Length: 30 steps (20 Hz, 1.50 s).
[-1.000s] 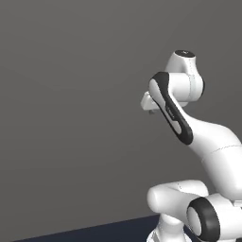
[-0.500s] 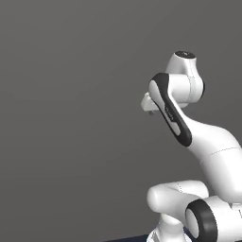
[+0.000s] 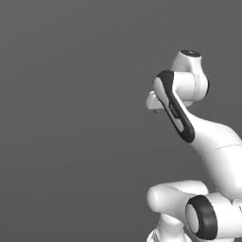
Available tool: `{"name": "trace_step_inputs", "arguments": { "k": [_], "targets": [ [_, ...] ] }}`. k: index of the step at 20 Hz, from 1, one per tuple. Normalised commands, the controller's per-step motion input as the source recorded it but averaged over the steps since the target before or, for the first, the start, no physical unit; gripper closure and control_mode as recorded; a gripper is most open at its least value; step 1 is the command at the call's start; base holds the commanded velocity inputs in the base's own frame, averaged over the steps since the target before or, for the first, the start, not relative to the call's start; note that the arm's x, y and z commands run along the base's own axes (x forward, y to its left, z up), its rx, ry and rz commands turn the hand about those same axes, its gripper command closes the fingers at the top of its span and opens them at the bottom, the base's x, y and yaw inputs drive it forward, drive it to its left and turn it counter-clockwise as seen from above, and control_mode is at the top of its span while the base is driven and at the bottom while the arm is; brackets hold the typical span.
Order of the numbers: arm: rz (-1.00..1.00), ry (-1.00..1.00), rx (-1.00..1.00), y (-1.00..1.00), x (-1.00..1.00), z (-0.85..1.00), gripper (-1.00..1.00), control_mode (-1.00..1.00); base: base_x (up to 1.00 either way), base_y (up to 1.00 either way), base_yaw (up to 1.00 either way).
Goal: Pick the teapot and mug and place them in the sink. Then turn on the water.
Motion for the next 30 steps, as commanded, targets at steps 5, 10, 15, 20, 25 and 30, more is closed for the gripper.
{"name": "trace_step_inputs", "arguments": {
  "k": [5, 10, 15, 20, 25, 30],
  "targets": [
    [0.00, 0.00, 0.00, 0.00, 0.00, 0.00, -1.00, 1.00, 0.44, -0.72, 0.71],
    [0.00, 0.00, 0.00, 0.00, 0.00, 0.00, -1.00, 1.00, 0.43, -0.73, 0.70],
    [0.00, 0.00, 0.00, 0.00, 0.00, 0.00, -1.00, 1.00, 0.46, -0.86, 0.65],
    [0.00, 0.00, 0.00, 0.00, 0.00, 0.00, -1.00, 1.00, 0.47, -0.96, 0.61],
    [0.00, 0.00, 0.00, 0.00, 0.00, 0.00, -1.00, 1.00, 0.49, -1.00, 0.56],
    [0.00, 0.00, 0.00, 0.00, 0.00, 0.00, -1.00, 1.00, 0.36, -0.92, 0.40]
  ]
}}
